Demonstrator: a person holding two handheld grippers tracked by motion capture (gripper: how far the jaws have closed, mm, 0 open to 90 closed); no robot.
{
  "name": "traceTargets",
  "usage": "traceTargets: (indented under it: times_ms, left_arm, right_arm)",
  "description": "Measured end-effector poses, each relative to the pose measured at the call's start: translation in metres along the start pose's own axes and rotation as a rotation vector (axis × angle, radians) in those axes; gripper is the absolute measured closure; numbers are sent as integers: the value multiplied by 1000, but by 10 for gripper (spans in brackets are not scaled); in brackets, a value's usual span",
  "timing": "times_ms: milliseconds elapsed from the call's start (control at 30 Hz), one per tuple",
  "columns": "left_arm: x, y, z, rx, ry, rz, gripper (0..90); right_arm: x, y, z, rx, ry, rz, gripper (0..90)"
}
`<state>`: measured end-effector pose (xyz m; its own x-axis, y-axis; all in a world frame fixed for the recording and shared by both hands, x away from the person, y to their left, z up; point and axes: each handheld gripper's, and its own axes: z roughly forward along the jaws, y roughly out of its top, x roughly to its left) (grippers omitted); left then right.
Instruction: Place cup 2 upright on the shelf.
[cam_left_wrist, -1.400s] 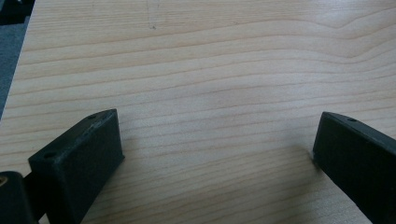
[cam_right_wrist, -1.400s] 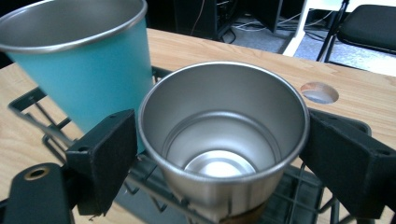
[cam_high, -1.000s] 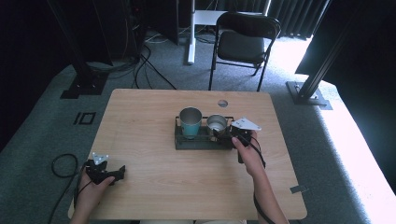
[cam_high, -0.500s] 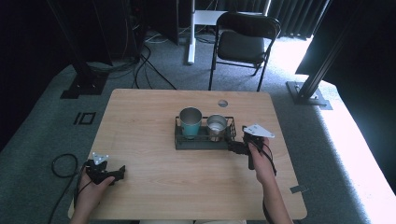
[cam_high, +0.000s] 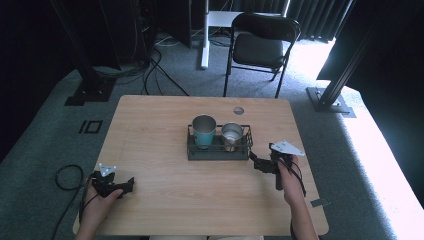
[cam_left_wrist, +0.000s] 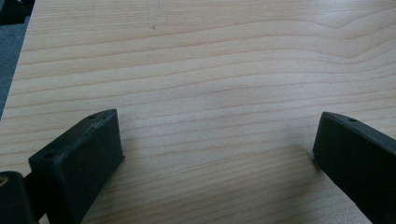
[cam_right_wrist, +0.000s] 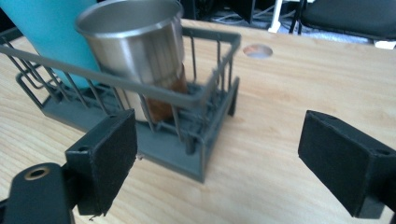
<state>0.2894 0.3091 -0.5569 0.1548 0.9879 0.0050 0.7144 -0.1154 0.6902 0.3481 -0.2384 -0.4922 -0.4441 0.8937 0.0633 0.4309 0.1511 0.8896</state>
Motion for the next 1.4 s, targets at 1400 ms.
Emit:
traceTargets:
  times_ms: [1400]
  left_arm:
    - [0, 0, 0, 0, 0, 0, 22]
  right_arm:
    - [-57, -82, -38, 162, -217, 140, 116]
